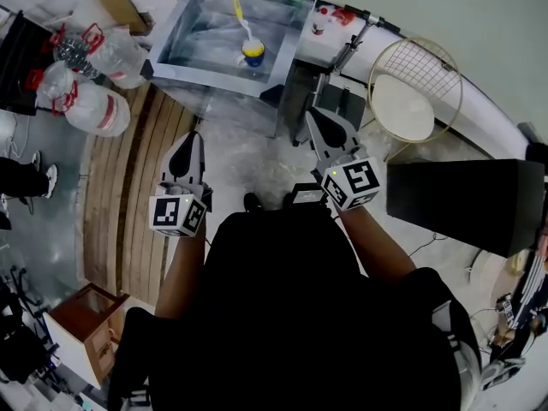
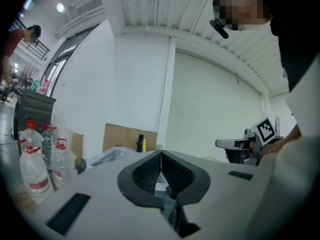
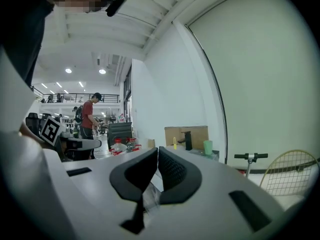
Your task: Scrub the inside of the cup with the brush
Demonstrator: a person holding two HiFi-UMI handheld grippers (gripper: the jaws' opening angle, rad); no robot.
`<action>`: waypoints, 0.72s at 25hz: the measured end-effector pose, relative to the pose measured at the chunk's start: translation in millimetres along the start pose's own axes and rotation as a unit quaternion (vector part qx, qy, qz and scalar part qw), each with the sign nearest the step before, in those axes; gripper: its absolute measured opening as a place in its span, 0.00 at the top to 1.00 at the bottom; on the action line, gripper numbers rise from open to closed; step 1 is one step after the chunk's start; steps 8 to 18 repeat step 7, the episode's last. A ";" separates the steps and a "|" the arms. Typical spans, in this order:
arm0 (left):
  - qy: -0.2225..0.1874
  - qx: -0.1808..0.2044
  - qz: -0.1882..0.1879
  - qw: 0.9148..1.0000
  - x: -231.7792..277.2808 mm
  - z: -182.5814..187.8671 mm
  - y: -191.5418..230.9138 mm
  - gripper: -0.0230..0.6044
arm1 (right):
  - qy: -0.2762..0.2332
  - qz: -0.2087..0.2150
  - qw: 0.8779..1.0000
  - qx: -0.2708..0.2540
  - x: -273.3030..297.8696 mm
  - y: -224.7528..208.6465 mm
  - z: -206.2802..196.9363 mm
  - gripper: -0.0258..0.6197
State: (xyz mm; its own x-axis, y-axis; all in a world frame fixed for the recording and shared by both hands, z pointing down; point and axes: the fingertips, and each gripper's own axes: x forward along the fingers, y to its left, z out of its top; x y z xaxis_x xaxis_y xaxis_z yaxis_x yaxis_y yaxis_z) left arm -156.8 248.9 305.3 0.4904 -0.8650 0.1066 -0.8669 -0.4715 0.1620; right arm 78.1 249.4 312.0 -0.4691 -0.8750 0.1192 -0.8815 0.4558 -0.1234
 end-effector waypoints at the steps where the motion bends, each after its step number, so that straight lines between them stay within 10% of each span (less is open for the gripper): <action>1: 0.000 -0.003 0.001 1.000 -1.3 -0.7 4.7 0.93 | 0.001 0.001 1.000 0.000 3.3 3.5 -0.9 0.92; 18: -0.006 -0.020 -0.017 1.000 -9.4 -9.9 26.0 0.94 | 0.003 0.001 1.000 0.002 15.7 19.2 -5.4 0.92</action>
